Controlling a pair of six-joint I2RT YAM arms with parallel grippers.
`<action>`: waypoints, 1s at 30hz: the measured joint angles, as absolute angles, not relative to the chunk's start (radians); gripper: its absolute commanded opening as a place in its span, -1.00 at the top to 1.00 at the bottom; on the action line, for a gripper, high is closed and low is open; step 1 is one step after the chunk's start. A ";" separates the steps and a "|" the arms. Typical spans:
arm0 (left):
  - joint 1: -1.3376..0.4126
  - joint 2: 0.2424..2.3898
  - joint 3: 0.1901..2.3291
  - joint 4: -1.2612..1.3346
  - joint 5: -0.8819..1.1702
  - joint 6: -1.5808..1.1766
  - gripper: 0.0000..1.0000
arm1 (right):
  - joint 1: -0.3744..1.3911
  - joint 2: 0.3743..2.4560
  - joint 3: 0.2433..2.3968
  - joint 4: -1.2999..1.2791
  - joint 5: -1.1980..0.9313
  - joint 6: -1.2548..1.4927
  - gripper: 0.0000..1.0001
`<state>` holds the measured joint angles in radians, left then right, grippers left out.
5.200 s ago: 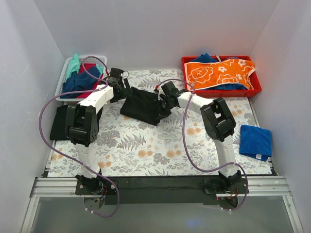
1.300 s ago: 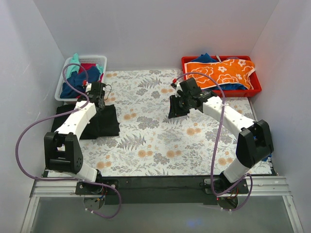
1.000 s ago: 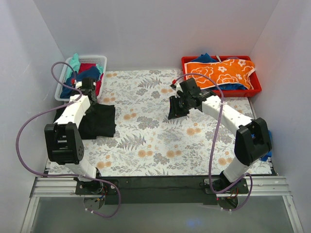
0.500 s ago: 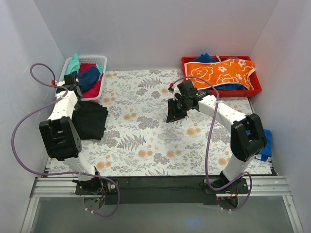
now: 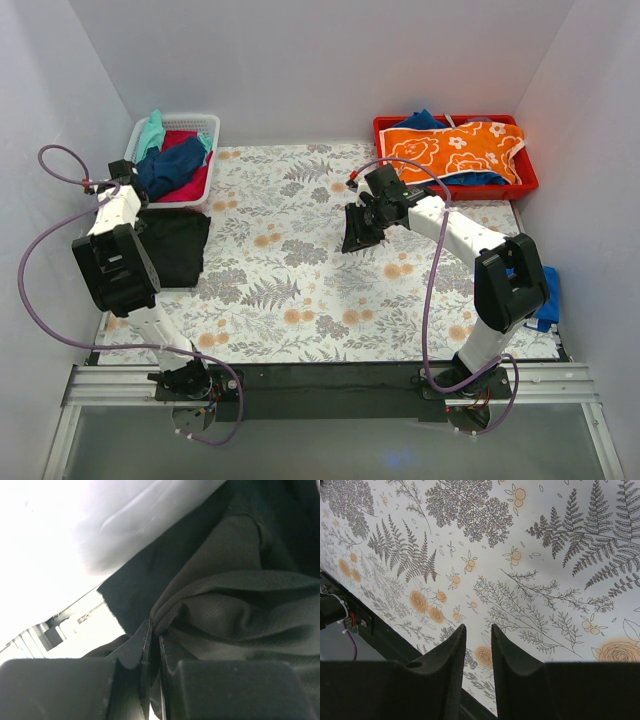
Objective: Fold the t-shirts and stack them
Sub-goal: Neatly place the folded tshirt to the corner
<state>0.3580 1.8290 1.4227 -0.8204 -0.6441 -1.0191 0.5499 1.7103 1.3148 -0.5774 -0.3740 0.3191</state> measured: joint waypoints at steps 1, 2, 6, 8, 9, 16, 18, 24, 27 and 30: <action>0.362 1.846 1.437 -0.822 -0.644 -1.021 1.00 | 0.550 1.711 1.315 -0.577 -0.374 0.320 0.36; 0.363 1.863 1.453 -0.822 -0.643 -1.023 0.80 | 0.550 1.712 1.315 -0.577 -0.374 0.322 0.36; 0.364 1.945 1.544 -0.839 -0.641 -1.050 -0.60 | 0.550 1.729 1.321 -0.577 -0.375 0.331 0.36; 0.364 1.972 1.571 -0.838 -0.638 -1.064 -0.63 | 0.550 1.735 1.321 -0.577 -0.377 0.336 0.36; 0.363 1.974 1.571 -0.837 -0.637 -1.077 -0.63 | 0.550 1.738 1.321 -0.577 -0.378 0.337 0.36; 0.361 1.934 1.571 -0.842 -0.620 -1.109 -0.65 | 0.550 1.744 1.321 -0.577 -0.385 0.345 0.36; 0.354 1.908 1.567 -0.846 -0.618 -1.119 -0.66 | 0.550 1.744 1.322 -0.577 -0.384 0.345 0.36; 0.242 1.708 1.530 -0.854 -0.576 -1.128 -0.62 | 0.550 1.744 1.326 -0.576 -0.358 0.344 0.36; 0.164 1.587 1.523 -0.842 -0.479 -1.133 -0.64 | 0.550 1.744 1.326 -0.576 -0.336 0.344 0.36; 0.118 1.483 1.474 -0.813 -0.336 -1.135 -0.65 | 0.550 1.738 1.326 -0.575 -0.311 0.343 0.36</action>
